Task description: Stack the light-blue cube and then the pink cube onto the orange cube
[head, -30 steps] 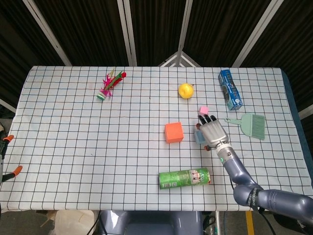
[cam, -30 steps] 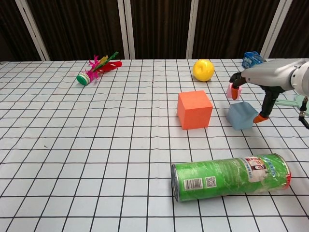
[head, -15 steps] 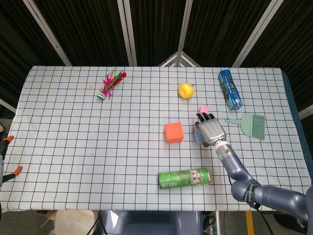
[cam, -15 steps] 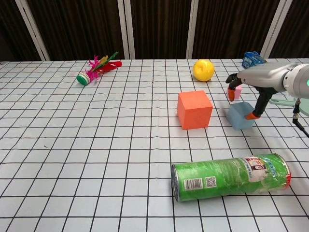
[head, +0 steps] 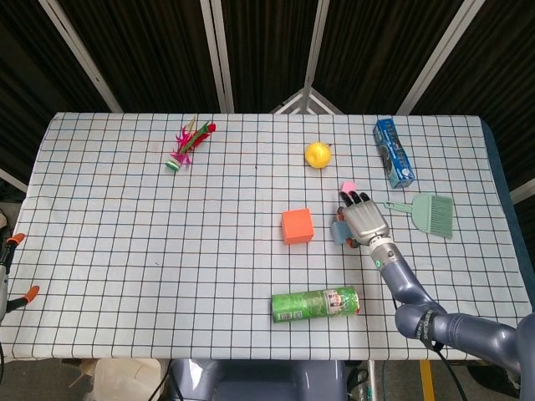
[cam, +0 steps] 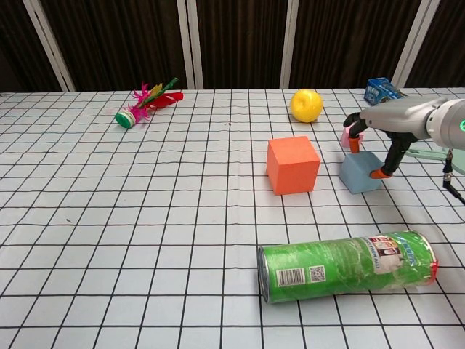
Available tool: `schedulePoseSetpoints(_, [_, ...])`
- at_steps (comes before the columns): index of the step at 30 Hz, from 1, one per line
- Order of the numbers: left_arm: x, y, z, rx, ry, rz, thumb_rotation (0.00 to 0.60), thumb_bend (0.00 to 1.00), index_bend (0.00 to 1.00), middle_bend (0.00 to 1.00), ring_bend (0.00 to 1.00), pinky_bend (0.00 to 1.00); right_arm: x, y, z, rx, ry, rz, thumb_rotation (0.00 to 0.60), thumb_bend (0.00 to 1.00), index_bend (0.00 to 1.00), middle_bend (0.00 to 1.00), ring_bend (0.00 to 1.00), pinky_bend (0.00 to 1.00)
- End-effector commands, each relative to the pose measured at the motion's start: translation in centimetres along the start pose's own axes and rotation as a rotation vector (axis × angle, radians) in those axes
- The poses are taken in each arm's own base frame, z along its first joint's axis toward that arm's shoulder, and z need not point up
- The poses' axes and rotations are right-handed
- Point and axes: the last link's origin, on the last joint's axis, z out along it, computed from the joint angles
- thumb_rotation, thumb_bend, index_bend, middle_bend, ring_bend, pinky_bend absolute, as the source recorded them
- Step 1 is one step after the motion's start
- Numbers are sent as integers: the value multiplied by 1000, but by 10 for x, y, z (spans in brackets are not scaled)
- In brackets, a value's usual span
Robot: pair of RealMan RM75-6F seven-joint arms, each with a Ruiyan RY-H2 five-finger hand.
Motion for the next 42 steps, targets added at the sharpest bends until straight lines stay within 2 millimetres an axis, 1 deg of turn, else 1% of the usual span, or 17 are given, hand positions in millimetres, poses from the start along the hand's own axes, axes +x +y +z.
schedulePoseSetpoints(1, [0,1,-1,-3,2,2,600,200,133,14,0,18,0,0,-1,3,0,5,600,405,543,78,93,128])
schedulePoseSetpoints(5, [0,2,-1,-10,-1,2,600,200,133,14,0,18,2,0,-3,9,6,1,600,420,546,78,96,128])
schedulePoseSetpoints(7, [0,1,0,-8,-3,1,600,201,133,14,0,18,8,1,-7,8,21,-7,600,423,546,78,96,128])
schedulePoseSetpoints(12, [-1,0,2,-7,-11,5,600,200,133,15,0,18,39,-2,-22,-2,61,-48,600,437,551,78,96,128])
schedulePoseSetpoints(13, [-1,0,2,-9,-11,2,600,200,133,15,0,18,48,-5,-25,-4,71,-64,600,448,556,78,97,128])
schedulePoseSetpoints(18, [1,-2,1,-14,-10,-6,600,201,134,15,0,18,83,-22,-33,-32,91,-75,600,491,569,78,98,128])
schedulePoseSetpoints(23, [3,-5,2,-11,-1,-15,600,201,134,13,0,18,105,-44,-38,-37,80,-76,600,547,579,78,101,128])
schedulePoseSetpoints(26, [4,-6,3,-11,15,-17,600,200,134,8,0,18,112,-60,-39,-22,53,-53,600,566,583,78,108,128])
schedulePoseSetpoints(29, [5,-6,3,-21,21,-20,600,201,135,8,0,18,115,-75,-36,-20,35,-53,600,572,590,78,113,128])
schedulePoseSetpoints(38, [4,-7,5,-25,21,-16,600,201,138,10,0,18,114,-118,-27,1,-5,-42,600,581,600,78,117,128])
schedulePoseSetpoints(42, [1,-5,6,-31,6,-11,600,200,138,11,0,18,114,-134,-23,10,1,-48,600,582,608,78,123,128])
